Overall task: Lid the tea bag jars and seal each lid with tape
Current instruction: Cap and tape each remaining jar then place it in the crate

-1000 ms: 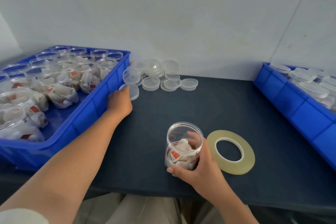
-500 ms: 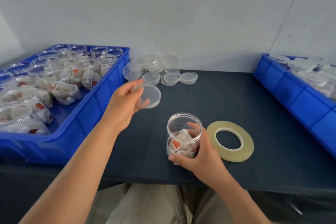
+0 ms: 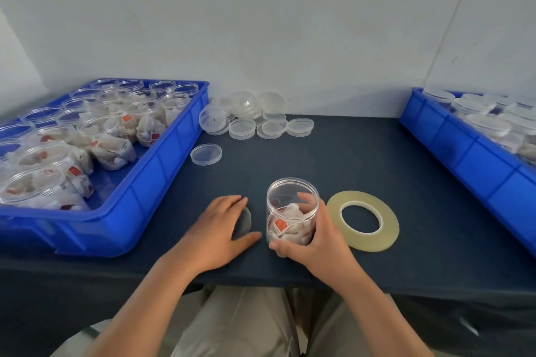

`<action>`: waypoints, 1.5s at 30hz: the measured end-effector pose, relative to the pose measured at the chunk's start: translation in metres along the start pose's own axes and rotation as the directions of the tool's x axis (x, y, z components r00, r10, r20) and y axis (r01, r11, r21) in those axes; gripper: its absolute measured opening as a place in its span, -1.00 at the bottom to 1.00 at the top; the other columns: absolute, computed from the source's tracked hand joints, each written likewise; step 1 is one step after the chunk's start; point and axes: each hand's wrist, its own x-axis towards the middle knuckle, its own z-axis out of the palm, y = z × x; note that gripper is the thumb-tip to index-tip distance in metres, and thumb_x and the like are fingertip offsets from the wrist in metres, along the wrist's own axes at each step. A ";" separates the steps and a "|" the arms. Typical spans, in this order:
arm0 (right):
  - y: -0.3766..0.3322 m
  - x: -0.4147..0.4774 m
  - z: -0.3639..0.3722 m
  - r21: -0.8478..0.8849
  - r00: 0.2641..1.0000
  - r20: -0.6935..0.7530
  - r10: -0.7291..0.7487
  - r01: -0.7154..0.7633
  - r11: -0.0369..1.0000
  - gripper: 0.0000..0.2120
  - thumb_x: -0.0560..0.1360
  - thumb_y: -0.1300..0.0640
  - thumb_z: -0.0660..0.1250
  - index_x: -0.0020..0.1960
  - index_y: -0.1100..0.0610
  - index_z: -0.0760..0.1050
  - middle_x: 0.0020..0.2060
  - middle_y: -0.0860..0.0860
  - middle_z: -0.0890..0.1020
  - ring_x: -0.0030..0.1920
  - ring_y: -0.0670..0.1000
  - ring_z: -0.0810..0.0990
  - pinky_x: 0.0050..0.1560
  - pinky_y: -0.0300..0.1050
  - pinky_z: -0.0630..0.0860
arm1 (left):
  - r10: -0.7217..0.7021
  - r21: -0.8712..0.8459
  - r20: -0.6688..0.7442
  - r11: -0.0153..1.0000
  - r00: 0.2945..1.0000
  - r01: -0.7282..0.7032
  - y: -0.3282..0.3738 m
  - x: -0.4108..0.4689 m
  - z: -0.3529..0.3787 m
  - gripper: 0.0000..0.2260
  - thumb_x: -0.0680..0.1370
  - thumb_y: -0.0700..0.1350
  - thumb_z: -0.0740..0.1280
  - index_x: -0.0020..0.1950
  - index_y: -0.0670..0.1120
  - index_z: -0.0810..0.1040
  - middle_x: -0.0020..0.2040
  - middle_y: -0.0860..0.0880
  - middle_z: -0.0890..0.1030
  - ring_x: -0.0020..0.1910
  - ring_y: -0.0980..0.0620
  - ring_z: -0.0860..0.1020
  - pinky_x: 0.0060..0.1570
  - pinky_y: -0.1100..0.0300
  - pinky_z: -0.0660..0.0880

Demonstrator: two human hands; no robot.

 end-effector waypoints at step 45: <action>0.002 0.005 -0.002 0.024 0.997 0.053 -0.064 0.063 0.998 -0.33 0.33 -0.14 0.67 0.32 -0.22 0.40 0.10 -0.21 0.67 0.13 -0.09 0.69 0.07 -0.13 0.67 | 0.545 -0.267 -0.199 0.770 0.815 -0.580 0.086 0.023 -0.064 -0.53 0.49 0.25 0.52 0.39 0.28 0.60 0.46 0.33 0.50 0.56 0.23 0.35 0.49 0.15 0.32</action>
